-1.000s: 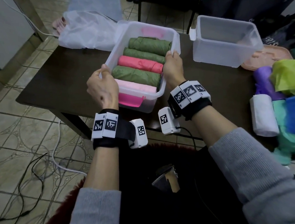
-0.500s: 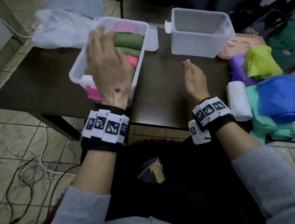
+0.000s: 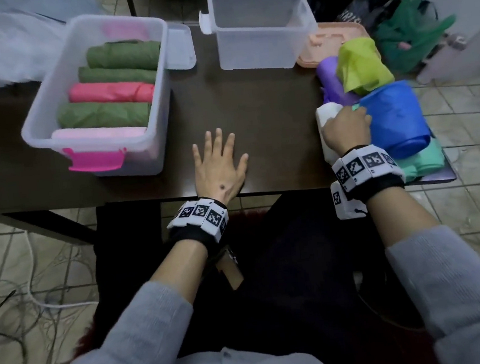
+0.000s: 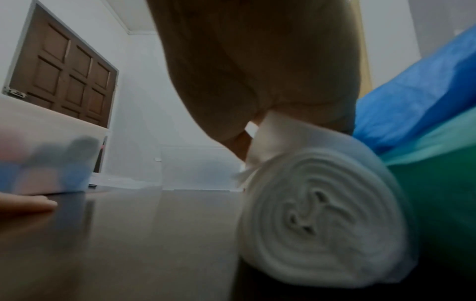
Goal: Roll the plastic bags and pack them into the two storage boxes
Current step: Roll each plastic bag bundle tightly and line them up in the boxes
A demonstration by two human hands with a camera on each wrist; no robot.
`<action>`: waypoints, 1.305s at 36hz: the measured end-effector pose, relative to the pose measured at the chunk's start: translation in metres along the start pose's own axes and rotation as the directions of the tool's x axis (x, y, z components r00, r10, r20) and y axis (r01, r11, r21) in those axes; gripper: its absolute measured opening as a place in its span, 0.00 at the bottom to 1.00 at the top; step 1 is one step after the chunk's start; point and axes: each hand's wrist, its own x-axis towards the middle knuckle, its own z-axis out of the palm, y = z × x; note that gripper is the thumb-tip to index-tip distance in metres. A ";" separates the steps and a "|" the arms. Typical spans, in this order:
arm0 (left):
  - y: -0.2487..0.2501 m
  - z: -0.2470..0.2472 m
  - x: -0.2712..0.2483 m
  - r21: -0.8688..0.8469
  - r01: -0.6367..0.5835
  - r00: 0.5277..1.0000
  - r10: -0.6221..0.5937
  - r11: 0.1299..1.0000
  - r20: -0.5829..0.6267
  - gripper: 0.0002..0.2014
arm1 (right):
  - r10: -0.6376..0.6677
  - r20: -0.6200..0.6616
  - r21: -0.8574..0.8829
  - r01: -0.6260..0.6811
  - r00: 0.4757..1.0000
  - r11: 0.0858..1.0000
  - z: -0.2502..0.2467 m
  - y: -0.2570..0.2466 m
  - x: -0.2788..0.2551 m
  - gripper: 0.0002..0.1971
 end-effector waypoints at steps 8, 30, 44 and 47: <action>-0.003 0.003 0.000 0.002 -0.005 1.000 0.005 1.000 -0.004 0.29 | -0.152 0.133 0.130 0.134 0.979 0.982 -0.007 -0.014 0.008 0.20; -0.006 -0.003 0.004 -0.258 0.002 0.998 -0.016 0.966 -0.054 0.24 | -0.157 0.358 0.171 0.100 0.920 0.980 -0.006 -0.048 -0.016 0.27; 0.011 -0.073 0.050 -0.807 0.534 0.828 -0.039 -0.252 0.560 0.24 | -0.786 0.052 -0.138 0.784 0.615 0.605 -0.008 -0.083 -0.041 0.29; 0.007 -0.079 0.056 -0.845 0.525 0.845 -0.058 -0.101 0.532 0.12 | -0.821 0.165 -0.165 0.836 0.547 0.524 -0.010 -0.080 -0.045 0.33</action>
